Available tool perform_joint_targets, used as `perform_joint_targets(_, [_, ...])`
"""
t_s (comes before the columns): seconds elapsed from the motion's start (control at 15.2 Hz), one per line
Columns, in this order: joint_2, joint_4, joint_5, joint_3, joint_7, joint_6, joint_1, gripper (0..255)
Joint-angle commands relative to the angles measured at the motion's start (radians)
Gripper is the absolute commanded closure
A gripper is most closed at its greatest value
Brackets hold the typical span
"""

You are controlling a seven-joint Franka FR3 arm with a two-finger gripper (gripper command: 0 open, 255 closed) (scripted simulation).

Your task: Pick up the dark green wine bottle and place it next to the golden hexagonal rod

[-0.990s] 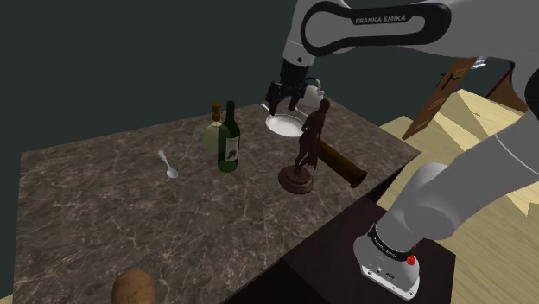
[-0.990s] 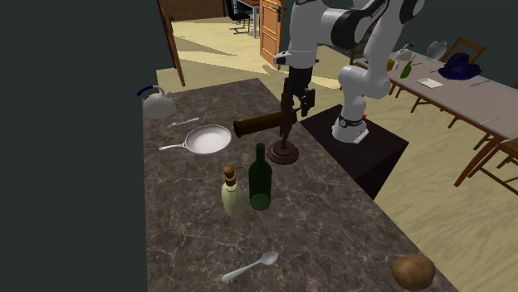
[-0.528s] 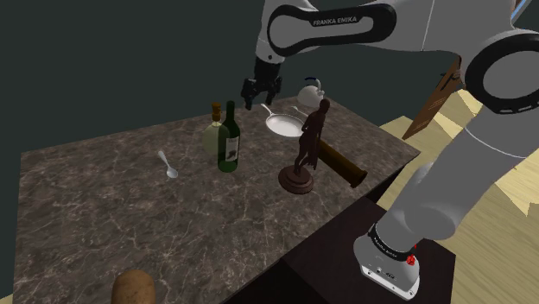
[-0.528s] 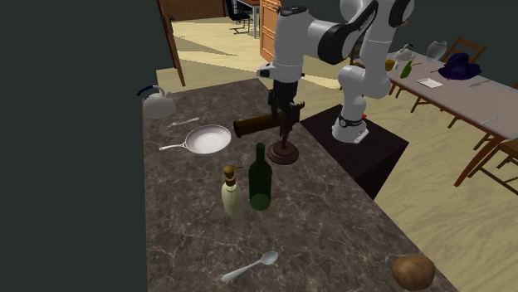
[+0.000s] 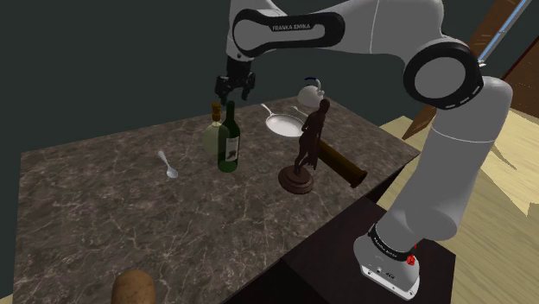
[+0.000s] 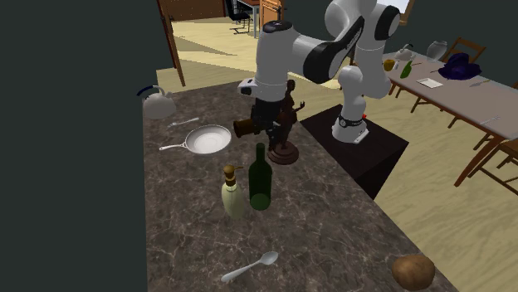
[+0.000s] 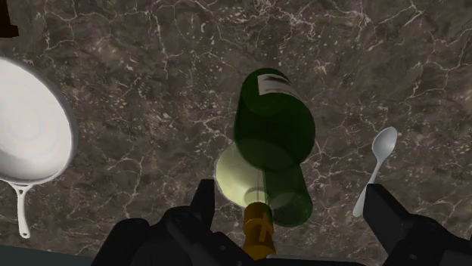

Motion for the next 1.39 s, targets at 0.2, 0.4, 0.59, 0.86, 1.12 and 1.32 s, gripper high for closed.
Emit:
perform_joint_targets(0.2, [0.040,0.000,-0.007,-0.001,0.003,0.042,0.002,0])
perform_joint_targets(0.4, [0.054,-0.029,-0.008,-0.001,0.004,0.084,0.002,0])
perform_joint_targets(0.59, [0.054,-0.029,-0.008,-0.001,0.004,0.084,0.002,0])
perform_joint_targets(0.86, [0.054,-0.029,-0.008,-0.001,0.004,0.084,0.002,0])
perform_joint_targets(1.12, [0.054,-0.028,-0.008,-0.001,0.004,0.084,0.002,255])
perform_joint_targets(1.32, [0.054,-0.029,-0.008,-0.001,0.004,0.084,0.002,255])
